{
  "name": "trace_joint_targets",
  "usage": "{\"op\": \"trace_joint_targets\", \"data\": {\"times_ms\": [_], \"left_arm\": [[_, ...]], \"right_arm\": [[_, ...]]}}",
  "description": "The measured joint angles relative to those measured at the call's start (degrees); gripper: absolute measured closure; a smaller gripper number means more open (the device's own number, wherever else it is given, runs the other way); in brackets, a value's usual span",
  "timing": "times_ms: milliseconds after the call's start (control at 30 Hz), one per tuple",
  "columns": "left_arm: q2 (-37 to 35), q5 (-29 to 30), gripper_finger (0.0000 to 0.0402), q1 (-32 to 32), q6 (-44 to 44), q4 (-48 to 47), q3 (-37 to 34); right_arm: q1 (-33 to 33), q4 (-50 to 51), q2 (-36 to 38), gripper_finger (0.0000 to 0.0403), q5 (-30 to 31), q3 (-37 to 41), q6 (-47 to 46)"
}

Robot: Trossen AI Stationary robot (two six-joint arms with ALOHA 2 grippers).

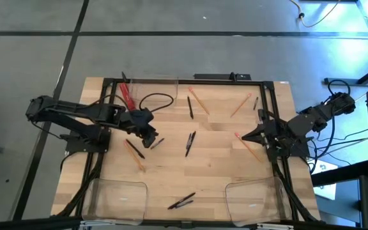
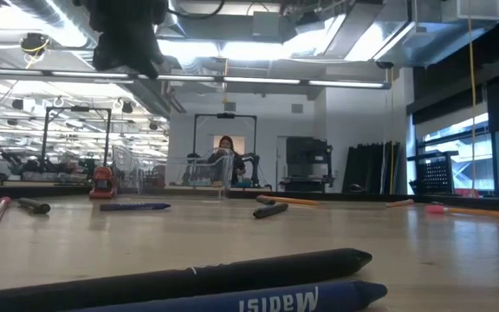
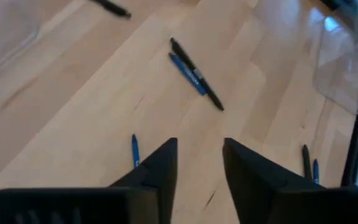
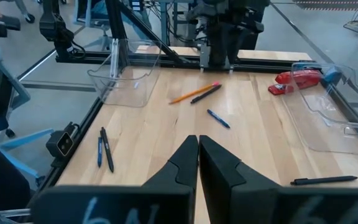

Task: Sort crayons/erasers/pens/pencils in bins
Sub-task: Put the blue crayon into the top transparent bin

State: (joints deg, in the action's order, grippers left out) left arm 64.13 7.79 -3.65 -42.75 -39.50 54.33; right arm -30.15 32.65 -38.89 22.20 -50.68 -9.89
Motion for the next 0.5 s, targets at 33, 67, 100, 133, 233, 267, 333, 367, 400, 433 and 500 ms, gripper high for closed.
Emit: {"op": "trace_joint_targets", "data": {"times_ms": [33, 67, 100, 133, 233, 267, 333, 367, 400, 433, 500], "left_arm": [[0.3, 0.03, 0.0266, 0.01, -0.26, -0.59, 0.0], [0.68, 0.03, 0.0262, 0.01, -0.46, -1.38, 0.0], [1.25, 0.02, 0.0258, 0.0, -0.67, -1.9, 0.0], [1.89, 0.02, 0.0257, -0.02, -0.72, -2.14, 0.0], [4.2, 0.01, 0.0256, -0.67, -0.67, -2.48, 0.0], [5.14, 0.01, 0.0257, -0.89, -0.67, -2.49, 0.0], [7.25, -0.01, 0.0259, -1.26, -0.48, -2.49, 0.0], [8.38, 0.02, 0.0259, -1.48, -0.09, -2.49, 0.0], [9.46, 0.01, 0.026, -1.73, 1.14, -2.52, 0.0], [10.6, 0.04, 0.026, -2.04, 2.88, -2.52, -0.01], [12.93, 0.04, 0.026, -2.79, 6.56, -2.52, -0.01]], "right_arm": [[0.0, 0.0, 0.0, 0.0385, 0.0, 0.01, -0.01], [0.0, -0.01, 0.0, 0.0385, -0.03, 0.01, -0.11], [0.0, -0.01, 0.01, 0.0385, -0.41, 0.01, -0.15], [0.0, -0.01, 0.02, 0.0385, -1.06, 0.01, -0.18], [-0.02, 0.01, 0.0, 0.0385, -1.42, -0.06, -2.03], [-0.02, 0.08, 0.0, 0.0385, -1.51, -0.27, -3.27], [-0.01, 0.05, 0.0, 0.0385, -1.56, -0.92, -4.85], [0.0, 0.06, 0.01, 0.0385, -1.83, -1.33, -4.92], [-0.01, 0.06, 0.01, 0.0385, -2.34, -1.75, -4.97], [-0.02, 0.05, 0.0, 0.0385, -2.66, -2.17, -5.18], [-0.02, 0.04, -0.02, 0.0385, -2.86, -2.94, -6.47]]}}
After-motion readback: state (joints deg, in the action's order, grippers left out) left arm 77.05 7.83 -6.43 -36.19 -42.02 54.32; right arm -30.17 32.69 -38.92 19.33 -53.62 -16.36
